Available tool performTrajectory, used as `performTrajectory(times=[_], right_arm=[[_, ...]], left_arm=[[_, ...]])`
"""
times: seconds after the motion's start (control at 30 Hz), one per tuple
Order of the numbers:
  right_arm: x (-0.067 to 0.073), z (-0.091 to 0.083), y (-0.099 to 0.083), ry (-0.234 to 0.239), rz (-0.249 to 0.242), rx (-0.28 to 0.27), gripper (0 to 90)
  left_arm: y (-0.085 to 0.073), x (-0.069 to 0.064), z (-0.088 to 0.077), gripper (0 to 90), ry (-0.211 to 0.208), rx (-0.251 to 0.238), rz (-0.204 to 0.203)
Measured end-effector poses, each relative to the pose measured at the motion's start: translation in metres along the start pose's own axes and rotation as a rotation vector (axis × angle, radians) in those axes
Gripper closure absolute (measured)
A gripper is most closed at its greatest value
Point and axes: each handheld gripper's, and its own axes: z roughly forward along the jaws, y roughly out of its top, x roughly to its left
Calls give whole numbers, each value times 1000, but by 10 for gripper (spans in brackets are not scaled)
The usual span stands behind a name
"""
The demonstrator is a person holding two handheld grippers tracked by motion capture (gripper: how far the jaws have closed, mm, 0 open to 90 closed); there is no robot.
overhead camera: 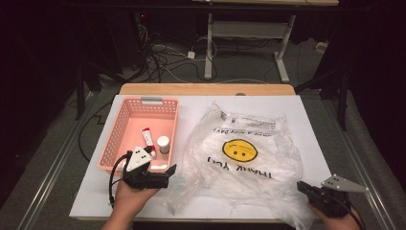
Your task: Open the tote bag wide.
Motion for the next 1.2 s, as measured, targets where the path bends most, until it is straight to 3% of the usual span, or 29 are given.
performTrajectory(times=[0.07, 0.13, 0.23, 0.27, 0.33, 0.4, 0.5, 0.63, 0.77, 0.87, 0.9, 1.0, 1.03, 1.13, 1.17, 1.2], right_arm=[[8, -1, -4, 28, -11, 10, 817], [11, -2, -6, 39, -26, 19, 700], [8, -9, -2, 17, -5, -30, 557], [8, -9, -2, 17, -5, -30, 557], [1, -15, 6, -6, 4, -94, 520], [-1, -14, 10, -11, 1, -102, 537], [-23, 3, 38, -32, -5, -119, 546], [-46, 33, 69, -65, 19, -135, 517], [-59, 67, 94, -61, 37, -128, 473], [-66, 81, 105, -67, 50, -119, 449], [-75, 93, 116, -57, 79, -99, 392], [-81, 105, 126, -53, 62, -69, 366], [-89, 117, 136, -53, 76, -69, 344], [-94, 129, 142, -59, 81, -40, 280], [-99, 142, 144, -54, 98, 8, 224], [-99, 142, 144, -54, 98, 8, 224]], left_arm=[[0, 0, 1, 0, -2, 11, -15], [1, 1, 1, 0, -7, 21, -26], [2, 2, 1, 0, -24, 34, -36], [1, 2, 1, 0, -21, 39, -34], [1, 2, 0, 0, 1, 28, -34], [1, 2, 1, 0, 9, 30, -24], [2, 2, 4, 0, -3, 45, -12], [2, 3, 3, 0, -12, 42, -50], [2, 6, 1, 0, -32, 26, -52], [2, 4, 1, 0, -35, 7, -35], [1, 2, 0, 9, -51, -20, -18], [2, 0, 1, 12, -48, -19, 4], [3, -2, 2, 6, -36, -7, 18], [3, -3, 2, 0, -34, 3, 21], [4, -3, 2, 0, -17, 9, 12], [4, -3, 2, 0, -17, 9, 12]])
